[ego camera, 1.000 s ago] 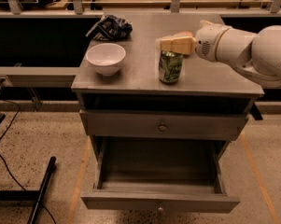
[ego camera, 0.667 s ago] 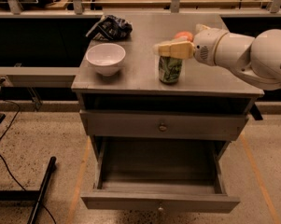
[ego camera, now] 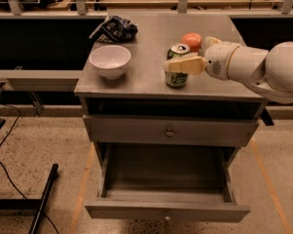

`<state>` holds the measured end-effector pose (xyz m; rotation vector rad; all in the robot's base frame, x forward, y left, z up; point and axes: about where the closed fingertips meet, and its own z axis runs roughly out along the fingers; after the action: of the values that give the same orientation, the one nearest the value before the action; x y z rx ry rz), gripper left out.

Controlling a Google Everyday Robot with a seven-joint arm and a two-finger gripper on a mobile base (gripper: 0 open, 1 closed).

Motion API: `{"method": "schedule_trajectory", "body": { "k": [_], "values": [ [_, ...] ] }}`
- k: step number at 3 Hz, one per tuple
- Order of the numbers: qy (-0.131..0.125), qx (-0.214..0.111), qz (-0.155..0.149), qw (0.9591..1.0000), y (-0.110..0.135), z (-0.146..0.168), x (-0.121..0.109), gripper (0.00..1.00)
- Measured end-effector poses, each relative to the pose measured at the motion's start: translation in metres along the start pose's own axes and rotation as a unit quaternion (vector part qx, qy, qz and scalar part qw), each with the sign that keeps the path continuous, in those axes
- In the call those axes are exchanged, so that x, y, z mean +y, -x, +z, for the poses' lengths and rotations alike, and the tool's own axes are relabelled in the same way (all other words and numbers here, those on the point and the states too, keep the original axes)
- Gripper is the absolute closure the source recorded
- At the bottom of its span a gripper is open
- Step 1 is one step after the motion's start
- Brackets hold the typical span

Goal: Place green can into middle drawer

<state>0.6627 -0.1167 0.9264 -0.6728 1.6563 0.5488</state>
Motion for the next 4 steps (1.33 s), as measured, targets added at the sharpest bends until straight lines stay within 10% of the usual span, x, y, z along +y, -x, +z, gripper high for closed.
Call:
{"method": "schedule_trajectory", "body": {
  "k": [4],
  "values": [
    [0.012, 0.012, -0.002, 0.9999, -0.0113, 0.0041, 0.0080, 0.87]
  ]
}}
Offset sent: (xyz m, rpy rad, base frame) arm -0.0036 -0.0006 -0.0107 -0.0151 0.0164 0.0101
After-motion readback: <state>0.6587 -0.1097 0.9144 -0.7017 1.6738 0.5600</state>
